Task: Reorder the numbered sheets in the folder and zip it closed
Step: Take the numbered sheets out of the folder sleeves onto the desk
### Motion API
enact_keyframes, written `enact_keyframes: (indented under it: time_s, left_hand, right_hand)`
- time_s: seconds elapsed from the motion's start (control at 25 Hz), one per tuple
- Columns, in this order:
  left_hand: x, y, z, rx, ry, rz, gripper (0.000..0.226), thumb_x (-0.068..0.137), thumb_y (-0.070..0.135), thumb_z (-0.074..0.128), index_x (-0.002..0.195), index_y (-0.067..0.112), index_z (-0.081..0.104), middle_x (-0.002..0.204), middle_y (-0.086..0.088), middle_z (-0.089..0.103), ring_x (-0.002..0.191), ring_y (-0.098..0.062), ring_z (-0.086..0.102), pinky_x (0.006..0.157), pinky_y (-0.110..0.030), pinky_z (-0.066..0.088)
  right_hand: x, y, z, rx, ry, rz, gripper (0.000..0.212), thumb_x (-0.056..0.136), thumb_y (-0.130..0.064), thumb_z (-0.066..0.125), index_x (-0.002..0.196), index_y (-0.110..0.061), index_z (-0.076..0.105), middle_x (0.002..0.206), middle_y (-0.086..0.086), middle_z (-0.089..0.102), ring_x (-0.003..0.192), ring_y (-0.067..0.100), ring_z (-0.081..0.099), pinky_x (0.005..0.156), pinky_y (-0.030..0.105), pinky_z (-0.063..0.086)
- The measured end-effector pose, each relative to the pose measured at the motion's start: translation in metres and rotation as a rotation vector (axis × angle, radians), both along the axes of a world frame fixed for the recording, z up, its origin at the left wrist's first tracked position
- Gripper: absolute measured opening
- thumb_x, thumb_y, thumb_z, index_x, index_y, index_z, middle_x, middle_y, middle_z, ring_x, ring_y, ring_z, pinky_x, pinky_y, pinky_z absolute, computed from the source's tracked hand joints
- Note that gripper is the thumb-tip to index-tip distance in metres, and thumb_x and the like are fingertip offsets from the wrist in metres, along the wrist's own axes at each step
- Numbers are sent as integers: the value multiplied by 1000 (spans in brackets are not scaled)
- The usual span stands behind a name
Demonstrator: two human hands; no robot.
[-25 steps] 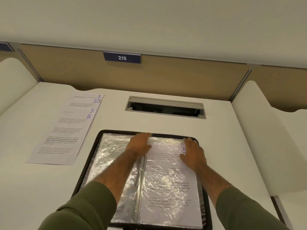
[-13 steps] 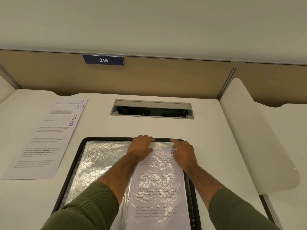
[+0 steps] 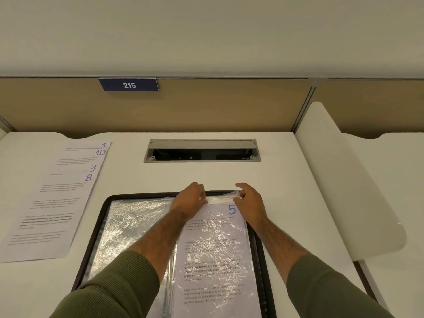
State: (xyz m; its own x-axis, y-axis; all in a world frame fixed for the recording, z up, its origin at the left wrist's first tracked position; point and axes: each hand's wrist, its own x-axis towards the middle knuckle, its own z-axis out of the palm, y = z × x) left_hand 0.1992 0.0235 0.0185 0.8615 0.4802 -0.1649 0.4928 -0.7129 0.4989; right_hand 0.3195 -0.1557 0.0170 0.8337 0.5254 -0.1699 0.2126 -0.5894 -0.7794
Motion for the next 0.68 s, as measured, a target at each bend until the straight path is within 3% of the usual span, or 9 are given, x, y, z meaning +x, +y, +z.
enact_keyframes:
  time_s: [0.08, 0.2, 0.36, 0.56, 0.68]
  left_hand:
    - [1, 3, 0, -7, 21, -15, 15, 93, 30, 68, 87, 22, 57, 91, 5, 59, 84, -15, 56, 72, -32, 47]
    - [4, 8, -1, -44, 23, -30, 15, 94, 32, 65, 87, 20, 59, 85, 5, 63, 82, -16, 58, 71, -33, 48]
    - [7, 18, 3, -121, 63, -59, 15, 95, 34, 63, 89, 20, 62, 95, 6, 64, 90, -16, 60, 77, -33, 49]
    - [11, 21, 9, -10, 144, -172, 15, 92, 40, 65, 102, 33, 74, 114, 7, 53, 106, -15, 52, 97, -38, 43]
    - [15, 18, 14, 31, 184, -218, 18, 95, 39, 61, 102, 29, 73, 107, 6, 56, 102, -15, 53, 99, -40, 42]
  right_hand:
    - [1, 0, -2, -16, -45, -10, 22, 98, -9, 57, 118, -15, 65, 112, 3, 67, 101, 19, 64, 79, 18, 49]
    - [3, -1, -2, -9, -57, -15, 11, 96, -10, 57, 97, -15, 67, 98, -1, 69, 91, 17, 66, 74, 22, 52]
    - [5, 1, 2, 31, -53, -9, 11, 95, -10, 60, 92, -18, 68, 92, -4, 69, 87, 11, 64, 73, 18, 51]
    - [5, 5, 4, 45, -39, -21, 4, 97, -14, 62, 98, -14, 65, 94, -3, 67, 86, 10, 63, 68, 11, 45]
    - [5, 5, 6, 59, -34, -32, 3, 97, -16, 62, 98, -14, 65, 92, -5, 67, 81, 6, 63, 62, 8, 44]
